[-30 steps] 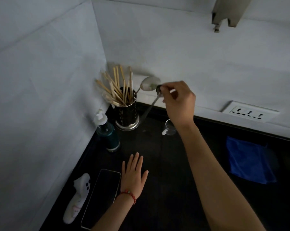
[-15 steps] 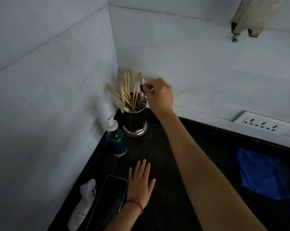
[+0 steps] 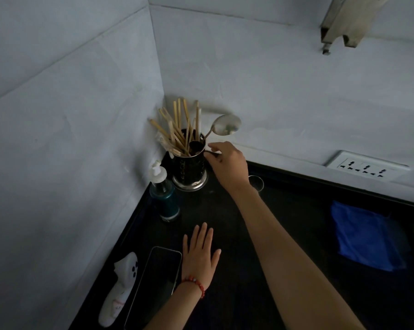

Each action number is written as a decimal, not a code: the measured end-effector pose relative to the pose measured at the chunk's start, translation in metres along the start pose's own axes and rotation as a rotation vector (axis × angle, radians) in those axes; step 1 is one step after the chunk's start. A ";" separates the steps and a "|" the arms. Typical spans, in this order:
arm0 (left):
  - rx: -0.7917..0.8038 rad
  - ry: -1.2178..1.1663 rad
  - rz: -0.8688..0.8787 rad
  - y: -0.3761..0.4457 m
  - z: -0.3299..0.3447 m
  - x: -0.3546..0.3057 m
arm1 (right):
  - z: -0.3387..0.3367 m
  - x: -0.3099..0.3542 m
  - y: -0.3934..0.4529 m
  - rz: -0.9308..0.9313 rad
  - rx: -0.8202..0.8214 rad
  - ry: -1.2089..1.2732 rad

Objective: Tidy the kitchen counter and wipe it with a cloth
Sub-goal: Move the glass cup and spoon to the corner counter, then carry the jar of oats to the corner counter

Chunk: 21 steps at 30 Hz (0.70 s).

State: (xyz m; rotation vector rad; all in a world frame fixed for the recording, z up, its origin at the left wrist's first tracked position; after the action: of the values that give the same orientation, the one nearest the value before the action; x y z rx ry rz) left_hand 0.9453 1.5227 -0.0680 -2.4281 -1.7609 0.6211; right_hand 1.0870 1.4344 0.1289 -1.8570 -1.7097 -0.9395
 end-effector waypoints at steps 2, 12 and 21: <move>-0.026 -0.016 -0.008 0.000 -0.003 -0.001 | -0.014 -0.013 -0.019 0.036 -0.057 0.029; -0.028 -0.088 0.093 -0.005 -0.011 -0.020 | -0.065 -0.144 -0.176 0.557 -0.122 -0.035; 0.069 -0.110 0.470 -0.040 0.006 -0.100 | -0.148 -0.222 -0.362 0.971 -0.262 -0.166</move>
State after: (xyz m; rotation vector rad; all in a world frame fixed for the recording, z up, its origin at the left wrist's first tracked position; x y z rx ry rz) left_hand 0.8817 1.4423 -0.0344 -2.8194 -1.1677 0.8504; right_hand 0.7035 1.2260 0.0210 -2.5723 -0.5608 -0.6032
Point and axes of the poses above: each hand's wrist, its own y-axis towards the middle knuckle, its own z-axis out of the palm, x = y × z, the point moved 8 cm from there along y, towards the middle knuckle, and after that the axes turned 8 degrees about z, right-handed, at the moved point
